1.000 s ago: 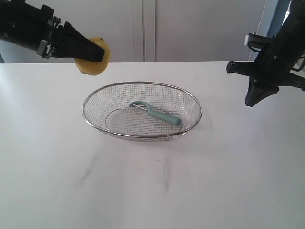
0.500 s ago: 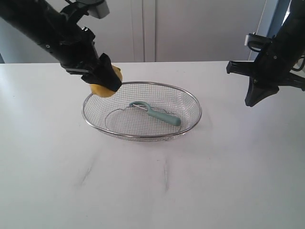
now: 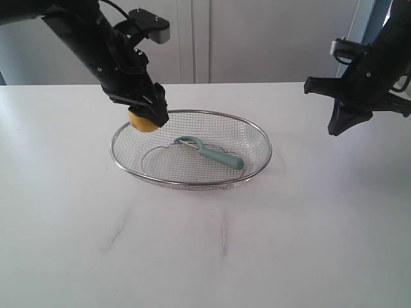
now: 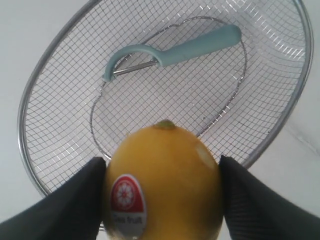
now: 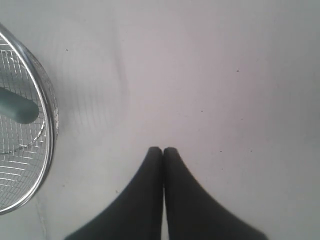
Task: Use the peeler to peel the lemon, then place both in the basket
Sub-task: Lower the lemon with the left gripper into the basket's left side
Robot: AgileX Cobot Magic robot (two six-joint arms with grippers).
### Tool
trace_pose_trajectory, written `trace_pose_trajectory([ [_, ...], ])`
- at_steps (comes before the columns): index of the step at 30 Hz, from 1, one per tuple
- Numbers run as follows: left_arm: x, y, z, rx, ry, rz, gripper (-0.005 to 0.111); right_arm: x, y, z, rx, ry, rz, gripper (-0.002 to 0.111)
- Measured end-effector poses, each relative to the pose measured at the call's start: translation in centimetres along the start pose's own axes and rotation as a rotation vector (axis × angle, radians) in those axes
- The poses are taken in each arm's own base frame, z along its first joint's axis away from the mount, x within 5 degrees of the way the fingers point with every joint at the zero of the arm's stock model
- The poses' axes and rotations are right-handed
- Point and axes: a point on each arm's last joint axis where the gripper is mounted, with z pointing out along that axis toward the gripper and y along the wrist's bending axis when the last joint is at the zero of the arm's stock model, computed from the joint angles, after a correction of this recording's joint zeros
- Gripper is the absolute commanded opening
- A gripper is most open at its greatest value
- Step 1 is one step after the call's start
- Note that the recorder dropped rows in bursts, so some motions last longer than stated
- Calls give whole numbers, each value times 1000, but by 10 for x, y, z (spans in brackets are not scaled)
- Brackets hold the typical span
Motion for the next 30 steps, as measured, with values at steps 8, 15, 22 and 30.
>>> trace_pose_trajectory([
  [8,2,10,42,-8,25,-14,0,-3,0,0,-2,-35,0,0],
  [15,7,18,80,-11,50,-28,0,-5,0,0,-4,-56,0,0],
  [22,9,23,100,-30,33,-35,0,-6,0,0,-4,-66,0,0],
  [30,12,25,112,-33,38,-38,0,-9,1,0,-7,-100,0,0],
])
